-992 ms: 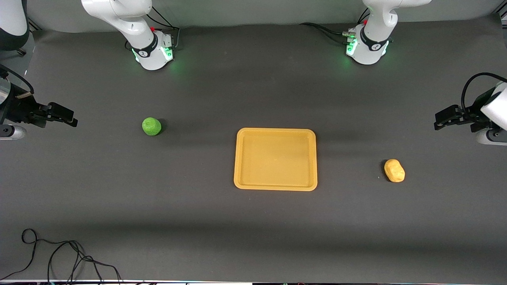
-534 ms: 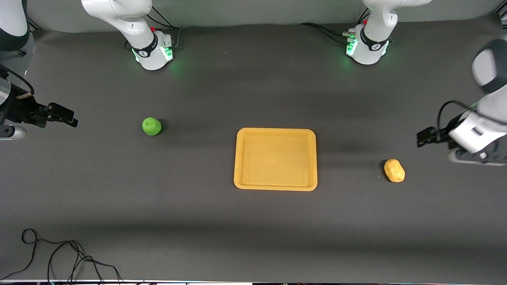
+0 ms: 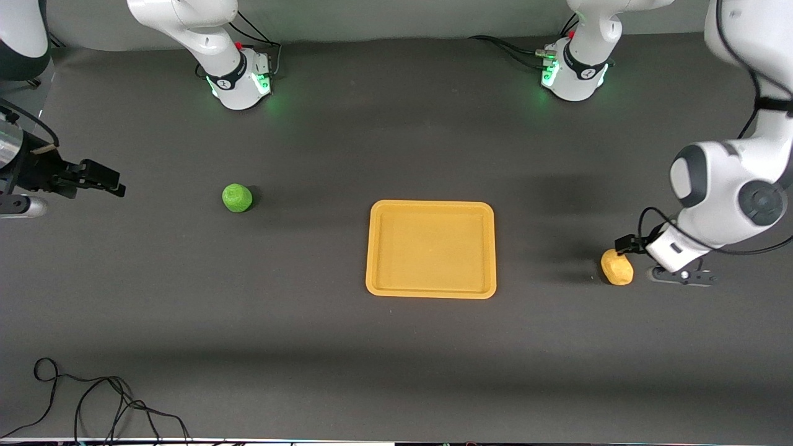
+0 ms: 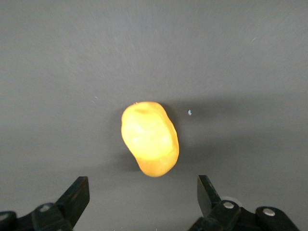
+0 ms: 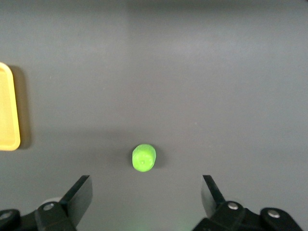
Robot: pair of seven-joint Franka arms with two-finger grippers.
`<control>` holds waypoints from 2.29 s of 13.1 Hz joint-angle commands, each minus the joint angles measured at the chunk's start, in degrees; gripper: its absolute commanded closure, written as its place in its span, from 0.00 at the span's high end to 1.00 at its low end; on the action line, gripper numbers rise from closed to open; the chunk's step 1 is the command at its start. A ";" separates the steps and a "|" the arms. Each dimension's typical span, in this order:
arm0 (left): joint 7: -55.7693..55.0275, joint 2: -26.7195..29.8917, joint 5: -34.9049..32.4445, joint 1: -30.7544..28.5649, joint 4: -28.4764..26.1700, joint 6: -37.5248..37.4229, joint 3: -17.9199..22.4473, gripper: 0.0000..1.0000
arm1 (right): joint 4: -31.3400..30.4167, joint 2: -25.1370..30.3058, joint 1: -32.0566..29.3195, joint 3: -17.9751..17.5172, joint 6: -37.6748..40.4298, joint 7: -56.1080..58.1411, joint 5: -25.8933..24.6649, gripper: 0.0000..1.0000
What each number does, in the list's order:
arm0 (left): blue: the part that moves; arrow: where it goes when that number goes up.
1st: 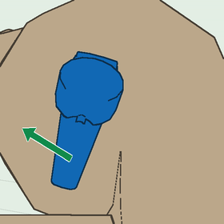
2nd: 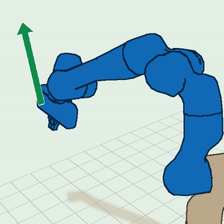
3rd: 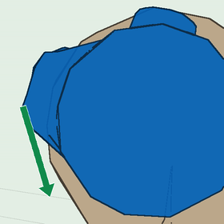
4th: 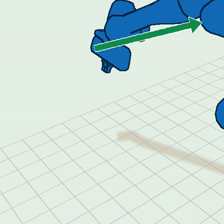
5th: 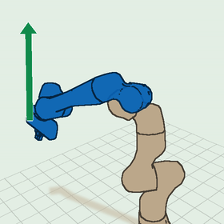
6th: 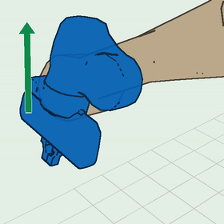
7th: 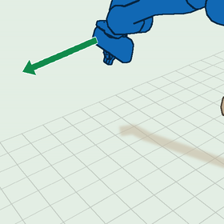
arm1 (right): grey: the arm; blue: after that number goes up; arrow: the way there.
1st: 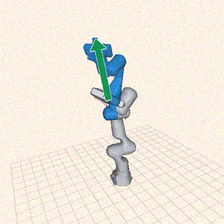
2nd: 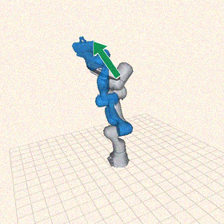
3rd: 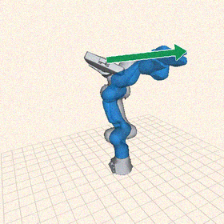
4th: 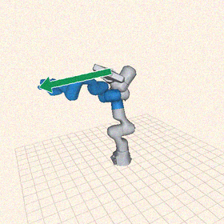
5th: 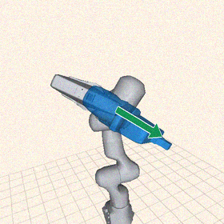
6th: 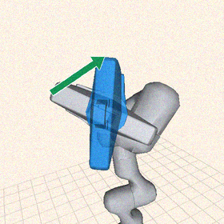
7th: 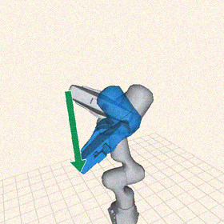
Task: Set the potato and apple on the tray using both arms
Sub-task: 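Reach the left gripper down toward the yellow potato, then close the left gripper on the potato while the right gripper reaches out, then carry the potato onto the tray while the right gripper grasps the apple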
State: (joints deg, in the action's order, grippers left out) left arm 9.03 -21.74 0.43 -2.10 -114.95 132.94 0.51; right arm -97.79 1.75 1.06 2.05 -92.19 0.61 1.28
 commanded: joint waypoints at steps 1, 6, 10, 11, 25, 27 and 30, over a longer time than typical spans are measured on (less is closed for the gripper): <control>0.90 -4.35 0.45 -0.27 1.31 3.89 -0.25 0.99 | -14.49 12.45 1.93 0.15 -3.94 0.27 0.39 1.00; 0.90 -7.70 0.71 -1.07 2.10 9.27 -0.42 0.68 | -27.52 23.11 3.51 -0.12 -5.98 0.35 0.12 1.00; -0.23 -5.69 0.80 -0.72 3.94 4.37 -0.60 0.20 | -32.90 26.11 4.92 -0.20 -9.14 0.27 0.12 1.00; -1.46 -4.55 0.80 -0.54 5.08 1.04 -0.68 0.14 | -34.56 26.11 4.92 -0.29 -10.89 0.27 0.12 1.00; -40.14 -11.21 -0.52 21.43 14.32 -3.48 -12.11 0.11 | -58.65 0.92 7.29 -0.12 -69.39 0.09 0.47 1.00; -40.05 -11.83 -1.83 21.35 14.32 -3.21 -12.11 0.13 | -58.92 -5.58 7.20 -0.03 -76.79 0.00 0.47 1.00; -40.14 -12.36 -2.54 21.34 14.40 -2.51 -12.11 0.24 | -58.92 -8.87 7.20 -0.03 -78.15 -0.09 0.47 1.00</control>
State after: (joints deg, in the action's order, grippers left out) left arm -30.06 -33.95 -0.92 18.79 -101.34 130.16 -11.85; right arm -157.38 -5.98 8.04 1.75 -170.02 0.57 1.29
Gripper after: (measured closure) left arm 0.405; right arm 0.000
